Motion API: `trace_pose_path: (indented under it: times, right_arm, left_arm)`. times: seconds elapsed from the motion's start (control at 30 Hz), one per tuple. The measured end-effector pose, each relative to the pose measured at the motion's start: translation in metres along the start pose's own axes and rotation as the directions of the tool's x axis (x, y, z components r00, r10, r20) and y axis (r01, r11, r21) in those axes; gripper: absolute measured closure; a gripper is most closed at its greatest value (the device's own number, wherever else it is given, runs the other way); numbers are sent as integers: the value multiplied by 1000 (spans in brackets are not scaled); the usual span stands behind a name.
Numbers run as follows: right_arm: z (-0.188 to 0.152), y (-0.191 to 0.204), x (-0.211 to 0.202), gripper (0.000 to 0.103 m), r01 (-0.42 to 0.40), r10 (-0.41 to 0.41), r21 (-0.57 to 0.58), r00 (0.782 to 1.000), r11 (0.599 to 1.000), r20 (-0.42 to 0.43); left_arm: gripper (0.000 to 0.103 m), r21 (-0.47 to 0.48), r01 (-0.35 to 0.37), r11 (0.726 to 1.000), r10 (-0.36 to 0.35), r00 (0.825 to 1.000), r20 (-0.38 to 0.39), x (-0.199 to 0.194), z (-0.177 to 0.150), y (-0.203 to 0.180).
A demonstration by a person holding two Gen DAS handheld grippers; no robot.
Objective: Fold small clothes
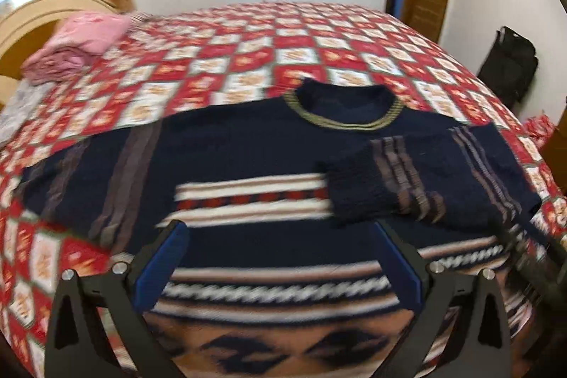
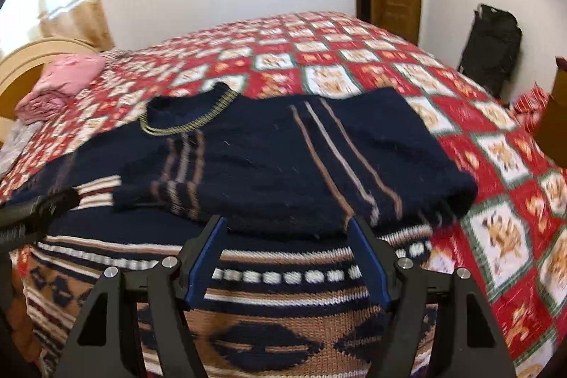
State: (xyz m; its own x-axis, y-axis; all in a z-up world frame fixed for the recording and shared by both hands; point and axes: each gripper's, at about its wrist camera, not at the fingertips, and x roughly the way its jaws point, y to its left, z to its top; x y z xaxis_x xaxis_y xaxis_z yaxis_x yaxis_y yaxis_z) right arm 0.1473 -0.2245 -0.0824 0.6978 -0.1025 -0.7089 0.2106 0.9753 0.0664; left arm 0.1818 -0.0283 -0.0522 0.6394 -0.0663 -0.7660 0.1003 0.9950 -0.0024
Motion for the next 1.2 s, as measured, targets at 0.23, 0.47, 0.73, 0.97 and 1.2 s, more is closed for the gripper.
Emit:
trace_pose_path:
  times: [0.23, 0.47, 0.73, 0.97, 1.2]
  right_arm:
    - [-17, -3, 20, 28, 4, -4, -1, 998, 1000, -62]
    - [-23, 4, 21, 18, -3, 2, -38, 1000, 999, -31]
    - [-25, 5, 18, 17, -1, 1, -47, 1000, 999, -8]
    - [-28, -4, 4, 17, -22, 22, 10, 1000, 1000, 1]
    - [-29, -16, 0, 17, -41, 41, 61, 999, 997, 4]
  left_arm:
    - [0, 76, -54, 996, 61, 994, -92, 53, 9, -44]
    - [0, 62, -49, 997, 54, 994, -94, 63, -2, -47]
    - [23, -19, 96, 995, -97, 993, -62, 64, 10, -43]
    - [84, -96, 332, 939, -339, 938, -74, 61, 17, -44]
    - [24, -207, 399, 893, -413, 910, -25, 45, 6, -15]
